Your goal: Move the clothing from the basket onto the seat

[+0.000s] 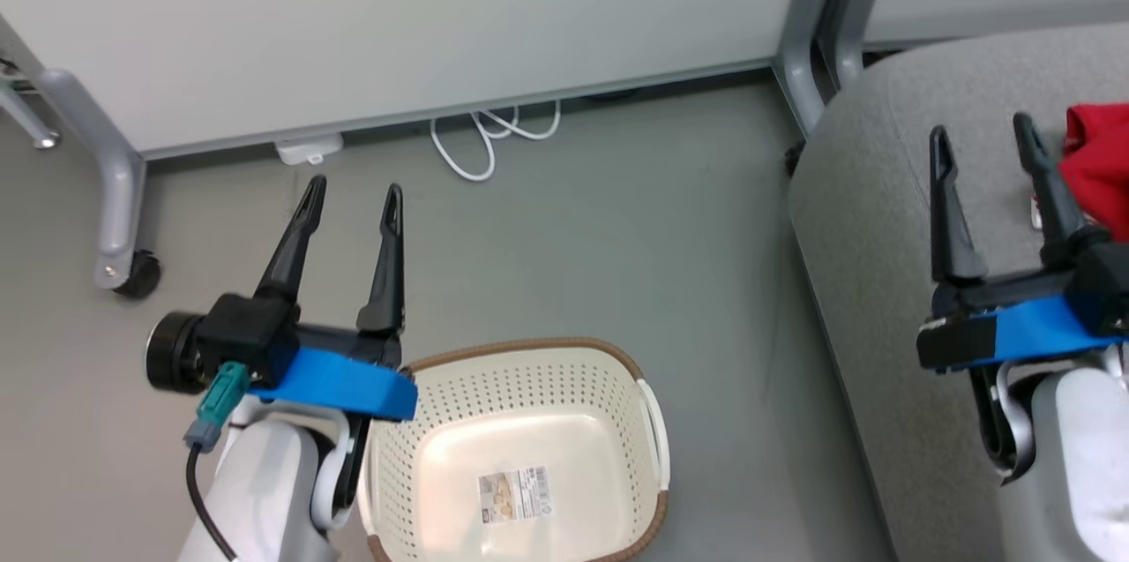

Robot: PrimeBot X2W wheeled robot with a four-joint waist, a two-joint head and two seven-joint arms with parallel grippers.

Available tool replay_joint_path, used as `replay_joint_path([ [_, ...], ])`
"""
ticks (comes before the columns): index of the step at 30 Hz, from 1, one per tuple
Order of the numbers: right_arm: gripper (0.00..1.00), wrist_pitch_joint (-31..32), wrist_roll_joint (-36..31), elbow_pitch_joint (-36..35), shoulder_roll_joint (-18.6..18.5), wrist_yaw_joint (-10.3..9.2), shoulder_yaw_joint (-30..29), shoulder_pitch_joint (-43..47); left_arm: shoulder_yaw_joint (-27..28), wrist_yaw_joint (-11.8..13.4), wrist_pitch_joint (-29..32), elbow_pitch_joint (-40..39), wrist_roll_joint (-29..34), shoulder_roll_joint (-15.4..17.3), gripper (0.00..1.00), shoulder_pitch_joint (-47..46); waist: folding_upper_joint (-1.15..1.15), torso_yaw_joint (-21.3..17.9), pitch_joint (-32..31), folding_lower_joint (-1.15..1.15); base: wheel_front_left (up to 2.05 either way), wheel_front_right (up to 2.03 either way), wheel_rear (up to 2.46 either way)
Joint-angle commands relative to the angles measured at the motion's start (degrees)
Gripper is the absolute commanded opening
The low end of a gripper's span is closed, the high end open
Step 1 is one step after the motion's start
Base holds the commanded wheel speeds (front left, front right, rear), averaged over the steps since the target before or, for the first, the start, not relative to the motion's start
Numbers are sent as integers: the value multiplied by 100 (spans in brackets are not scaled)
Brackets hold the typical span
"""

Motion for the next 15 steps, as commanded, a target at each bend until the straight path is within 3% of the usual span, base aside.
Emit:
replay_joint_path([
  [1,100,-2,27,44,42,1,-4,228,186,-52,-16,10,86,-48,100,224,0,201,-251,1,0,0,0],
  [15,100,-1,132,128,222,1,-49,1118,938,-235,-16,-123,384,-321,100,1149,0,402,-642,1,0,0,0],
])
